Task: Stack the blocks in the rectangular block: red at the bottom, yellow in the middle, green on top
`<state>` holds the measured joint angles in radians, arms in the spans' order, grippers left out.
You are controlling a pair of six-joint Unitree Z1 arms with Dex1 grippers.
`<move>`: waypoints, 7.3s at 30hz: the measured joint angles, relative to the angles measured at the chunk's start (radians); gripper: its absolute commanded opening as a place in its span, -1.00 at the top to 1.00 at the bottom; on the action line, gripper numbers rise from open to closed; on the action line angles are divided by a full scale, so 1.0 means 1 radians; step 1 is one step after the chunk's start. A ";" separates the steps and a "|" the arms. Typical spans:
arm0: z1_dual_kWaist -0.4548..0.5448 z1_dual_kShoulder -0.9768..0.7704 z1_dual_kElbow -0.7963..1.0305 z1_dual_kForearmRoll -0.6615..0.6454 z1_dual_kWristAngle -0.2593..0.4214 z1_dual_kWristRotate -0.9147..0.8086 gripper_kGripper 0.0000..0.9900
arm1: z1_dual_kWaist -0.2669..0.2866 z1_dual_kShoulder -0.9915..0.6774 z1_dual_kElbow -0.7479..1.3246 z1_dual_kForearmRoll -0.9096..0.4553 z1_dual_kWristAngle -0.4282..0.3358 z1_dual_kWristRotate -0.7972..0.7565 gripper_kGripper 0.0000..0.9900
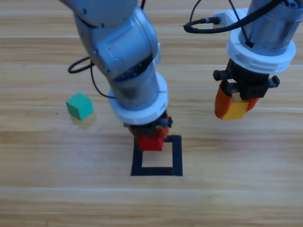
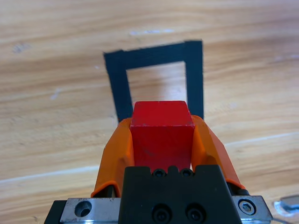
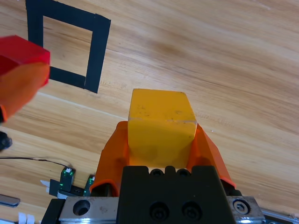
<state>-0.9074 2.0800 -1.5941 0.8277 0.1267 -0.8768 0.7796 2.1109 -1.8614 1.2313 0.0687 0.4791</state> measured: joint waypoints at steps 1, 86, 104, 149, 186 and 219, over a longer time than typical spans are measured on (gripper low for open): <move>-0.015 0.003 0.000 0.000 0.001 -0.009 0.97 | 0.000 0.000 0.000 0.000 0.000 0.000 1.00; -0.079 0.159 -0.062 0.003 0.112 -0.125 0.52 | 0.000 0.000 0.006 0.000 0.000 -0.038 1.00; -0.079 0.162 -0.033 0.003 0.112 -0.121 -1.00 | 0.001 0.000 0.006 0.000 -0.001 -0.040 1.00; 0.479 0.060 -0.224 0.348 -0.043 0.008 -1.00 | 0.176 0.399 -0.606 0.226 0.010 0.422 1.00; 0.481 0.059 -0.079 0.200 -0.069 -0.460 -1.00 | 0.237 0.453 -0.623 0.256 0.005 0.526 1.00; 0.481 0.064 -0.013 0.095 -0.073 -0.480 -1.00 | 0.238 0.431 -0.650 0.256 -0.065 0.453 -1.00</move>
<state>-0.4266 2.1439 -1.6068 0.9223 0.0541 -1.3572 1.0176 2.5418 -2.5113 1.4877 0.0034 0.9319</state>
